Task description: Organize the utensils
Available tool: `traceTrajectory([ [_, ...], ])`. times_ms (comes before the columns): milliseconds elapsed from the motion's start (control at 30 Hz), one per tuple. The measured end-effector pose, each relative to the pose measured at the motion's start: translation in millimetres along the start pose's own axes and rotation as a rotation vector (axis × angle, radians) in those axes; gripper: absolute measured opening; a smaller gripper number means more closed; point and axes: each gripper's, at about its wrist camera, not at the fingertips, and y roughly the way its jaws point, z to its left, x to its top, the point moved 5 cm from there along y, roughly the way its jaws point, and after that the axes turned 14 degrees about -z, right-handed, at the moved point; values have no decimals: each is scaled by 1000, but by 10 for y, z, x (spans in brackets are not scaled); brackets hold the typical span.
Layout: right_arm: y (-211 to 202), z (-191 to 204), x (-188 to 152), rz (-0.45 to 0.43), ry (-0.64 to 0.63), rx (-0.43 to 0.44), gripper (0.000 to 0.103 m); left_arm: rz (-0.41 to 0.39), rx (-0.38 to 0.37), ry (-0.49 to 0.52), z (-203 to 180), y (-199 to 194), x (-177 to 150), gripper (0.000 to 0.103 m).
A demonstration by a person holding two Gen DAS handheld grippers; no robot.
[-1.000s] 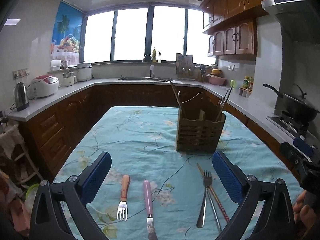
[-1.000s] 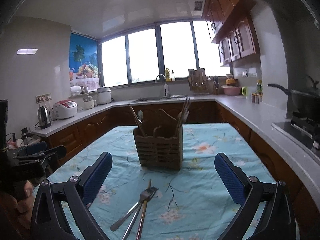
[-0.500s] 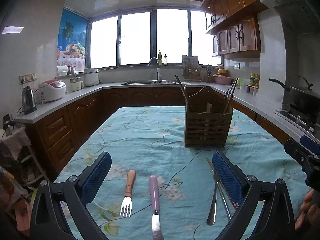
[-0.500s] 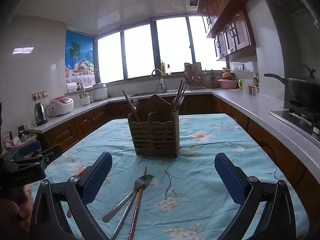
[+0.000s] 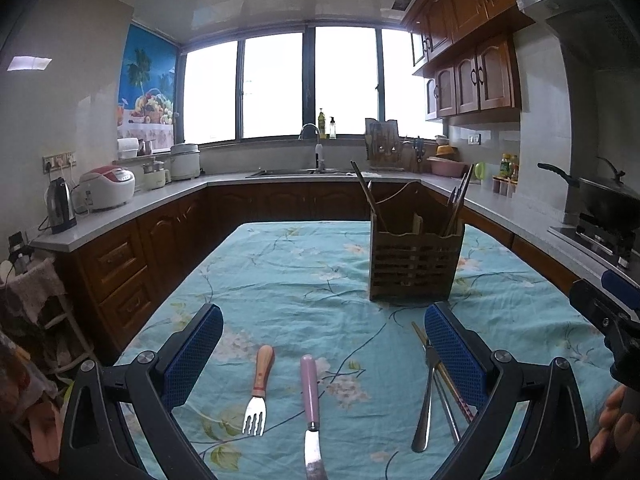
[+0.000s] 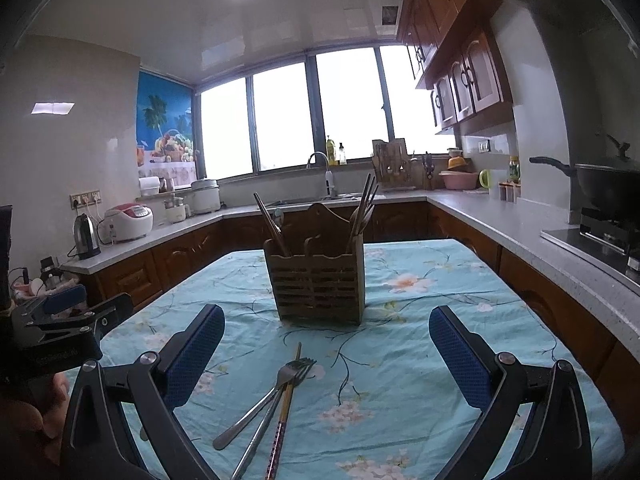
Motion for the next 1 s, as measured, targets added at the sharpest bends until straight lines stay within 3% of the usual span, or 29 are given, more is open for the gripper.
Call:
traceTrajectory([
  [1000, 23, 34, -5, 4, -3, 18, 103, 12, 7, -6, 22, 28, -8, 102],
])
